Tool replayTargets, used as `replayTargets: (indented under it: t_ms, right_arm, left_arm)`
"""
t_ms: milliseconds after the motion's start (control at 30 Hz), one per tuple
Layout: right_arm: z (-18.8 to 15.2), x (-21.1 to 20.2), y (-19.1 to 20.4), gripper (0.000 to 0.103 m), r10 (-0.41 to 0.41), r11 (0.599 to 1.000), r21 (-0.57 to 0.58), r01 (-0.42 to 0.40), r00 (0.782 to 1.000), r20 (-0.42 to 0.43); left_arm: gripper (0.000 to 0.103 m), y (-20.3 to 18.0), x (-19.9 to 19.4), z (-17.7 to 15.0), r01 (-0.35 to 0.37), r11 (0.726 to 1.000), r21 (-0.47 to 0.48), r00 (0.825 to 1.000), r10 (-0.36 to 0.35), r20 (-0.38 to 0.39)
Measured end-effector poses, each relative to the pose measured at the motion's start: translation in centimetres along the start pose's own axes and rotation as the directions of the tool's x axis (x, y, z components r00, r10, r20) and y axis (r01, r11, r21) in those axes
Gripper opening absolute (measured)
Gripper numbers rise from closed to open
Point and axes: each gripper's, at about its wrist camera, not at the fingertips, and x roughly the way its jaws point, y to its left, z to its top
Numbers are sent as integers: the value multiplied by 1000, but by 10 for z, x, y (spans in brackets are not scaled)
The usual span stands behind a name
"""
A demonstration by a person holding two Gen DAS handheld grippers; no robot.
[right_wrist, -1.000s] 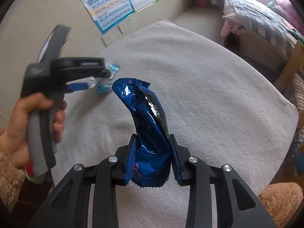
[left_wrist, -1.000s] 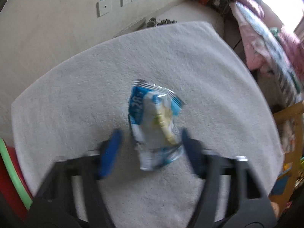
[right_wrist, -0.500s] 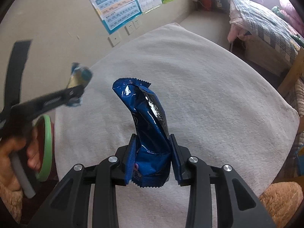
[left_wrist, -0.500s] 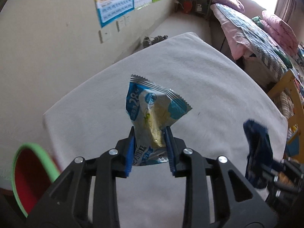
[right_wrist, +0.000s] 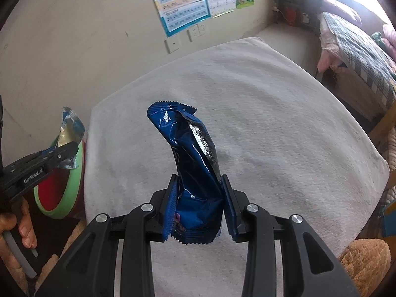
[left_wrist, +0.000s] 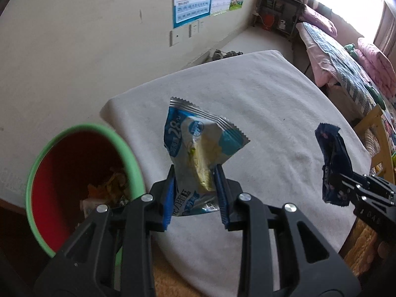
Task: Collect trash
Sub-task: 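Carry the blue bag and blue-white packet over the red bucket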
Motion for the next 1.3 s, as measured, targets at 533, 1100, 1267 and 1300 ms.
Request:
replayTargets:
  t_ms: [533, 1100, 1267, 1300]
  right_arm:
    - [-8, 0, 60, 34, 36, 988, -147, -39, 999, -23]
    - [12, -2, 107, 34, 79, 970, -230, -76, 997, 5]
    - [17, -1, 118, 34, 93, 965, -245, -89, 996, 6]
    - [18, -2, 121, 34, 97, 964, -250, -92, 995, 8]
  left_arm:
    - [29, 33, -13, -21, -9, 998, -60, 1000, 10, 16]
    - [29, 80, -11, -33, -56, 985, -161, 998, 56, -4]
    - [29, 89, -12, -34, -70, 982, -178, 998, 71, -3]
    - [29, 91, -12, -34, -74, 981, -182, 997, 75, -3]
